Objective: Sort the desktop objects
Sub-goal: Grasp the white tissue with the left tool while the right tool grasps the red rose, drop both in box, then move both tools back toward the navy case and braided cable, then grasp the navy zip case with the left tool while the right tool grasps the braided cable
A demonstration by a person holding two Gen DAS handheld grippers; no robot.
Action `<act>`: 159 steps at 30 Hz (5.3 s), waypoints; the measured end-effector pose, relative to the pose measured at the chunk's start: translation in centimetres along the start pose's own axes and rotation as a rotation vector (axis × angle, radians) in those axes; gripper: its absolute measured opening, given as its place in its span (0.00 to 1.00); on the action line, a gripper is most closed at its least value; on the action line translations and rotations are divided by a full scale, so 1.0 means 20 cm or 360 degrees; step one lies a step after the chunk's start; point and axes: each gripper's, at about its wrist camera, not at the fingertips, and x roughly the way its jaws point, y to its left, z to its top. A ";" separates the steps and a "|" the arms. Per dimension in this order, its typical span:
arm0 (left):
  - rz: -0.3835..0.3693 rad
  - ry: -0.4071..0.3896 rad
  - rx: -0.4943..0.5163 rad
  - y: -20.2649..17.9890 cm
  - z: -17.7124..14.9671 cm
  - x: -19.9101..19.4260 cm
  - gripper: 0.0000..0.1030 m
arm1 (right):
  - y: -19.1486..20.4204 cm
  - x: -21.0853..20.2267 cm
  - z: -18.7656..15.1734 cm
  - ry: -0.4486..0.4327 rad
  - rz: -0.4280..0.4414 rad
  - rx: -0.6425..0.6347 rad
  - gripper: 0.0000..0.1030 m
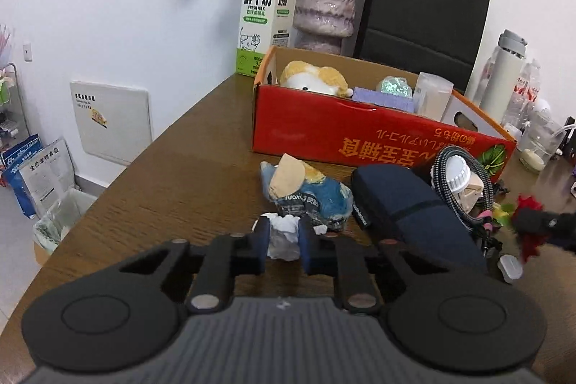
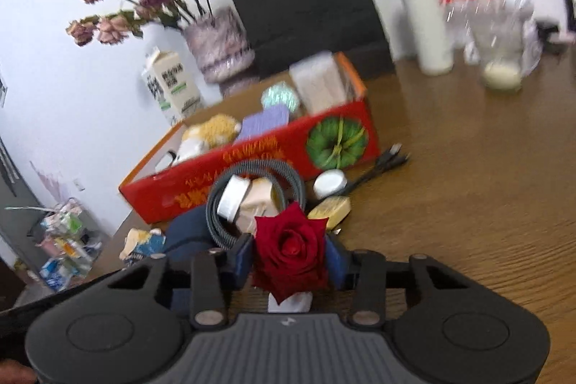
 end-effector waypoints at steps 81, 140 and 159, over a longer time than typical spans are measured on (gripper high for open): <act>-0.0021 -0.0212 0.0295 -0.23 0.50 -0.12 1.00 | 0.27 0.17 0.44 0.0119 -0.0155 -0.0240 0.88; -0.0222 0.0111 0.0139 -0.27 -0.05 -0.13 0.63 | 0.04 0.02 0.02 0.0009 -0.0053 0.0122 0.10; -0.0357 -0.0393 0.0057 -0.30 0.63 -0.20 0.61 | 0.12 0.07 0.59 -0.0188 0.0025 0.0074 0.10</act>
